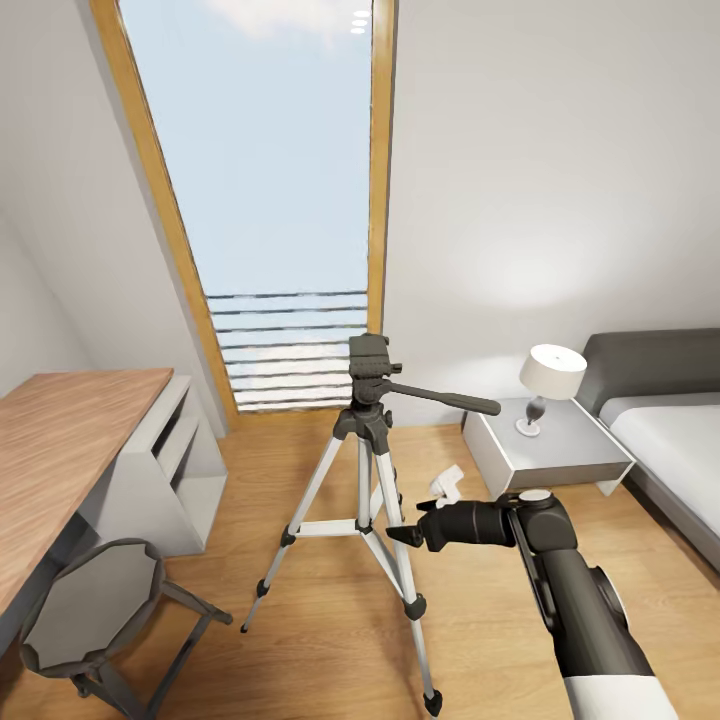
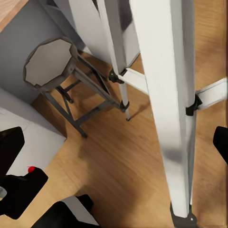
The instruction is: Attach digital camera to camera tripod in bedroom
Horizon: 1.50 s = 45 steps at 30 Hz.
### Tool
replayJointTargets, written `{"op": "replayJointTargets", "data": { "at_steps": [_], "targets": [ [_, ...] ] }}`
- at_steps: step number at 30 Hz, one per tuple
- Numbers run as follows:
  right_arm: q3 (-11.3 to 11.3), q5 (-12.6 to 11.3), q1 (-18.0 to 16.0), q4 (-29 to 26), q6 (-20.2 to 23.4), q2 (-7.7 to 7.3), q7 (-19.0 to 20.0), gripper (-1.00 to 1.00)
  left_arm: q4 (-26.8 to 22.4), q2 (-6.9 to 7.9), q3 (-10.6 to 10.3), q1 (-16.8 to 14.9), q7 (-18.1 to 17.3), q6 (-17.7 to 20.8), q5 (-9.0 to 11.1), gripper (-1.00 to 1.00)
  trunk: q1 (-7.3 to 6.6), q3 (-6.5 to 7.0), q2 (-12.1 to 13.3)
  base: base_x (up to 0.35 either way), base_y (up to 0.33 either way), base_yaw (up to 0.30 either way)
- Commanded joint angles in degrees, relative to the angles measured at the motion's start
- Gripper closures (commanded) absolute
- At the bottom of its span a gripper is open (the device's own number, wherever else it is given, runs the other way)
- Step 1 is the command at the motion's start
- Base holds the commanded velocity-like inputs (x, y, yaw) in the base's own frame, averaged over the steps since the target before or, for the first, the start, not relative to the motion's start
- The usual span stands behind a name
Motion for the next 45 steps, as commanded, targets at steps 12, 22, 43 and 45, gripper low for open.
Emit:
{"op": "replayJointTargets", "data": {
  "at_steps": [12, 22, 43, 45],
  "targets": [
    [-0.2, 0.1, -0.1, 8.8, -12.3, 1.97, -11.2, -1.00, 0.1, 0.01, 0.0, 0.0, -0.3, -0.1, 0.5, 1.00, 0.03, -0.11, -0.1, 0.000, 0.000, 0.000],
    [-0.3, -0.7, -0.1, 11.4, -15.2, 2.67, -12.6, -1.00, 0.1, -0.07, 0.0, 0.0, -0.2, -0.1, 0.5, 1.00, 0.03, -0.11, -0.1, 0.000, 0.000, 0.000],
    [-0.6, -8.9, -0.1, 14.1, -22.3, 4.52, -17.5, -1.00, 0.1, -0.16, 0.0, 0.0, -0.2, -0.1, 0.5, 1.00, 0.03, -0.11, -0.1, 0.000, 0.000, 0.000],
    [-0.6, -9.0, -0.1, 14.1, -22.9, 4.53, -19.1, -1.00, 0.1, -0.16, 0.0, 0.0, -0.2, -0.1, 0.5, 1.00, 0.03, -0.11, -0.1, 0.000, 0.000, 0.000]
  ]
}}
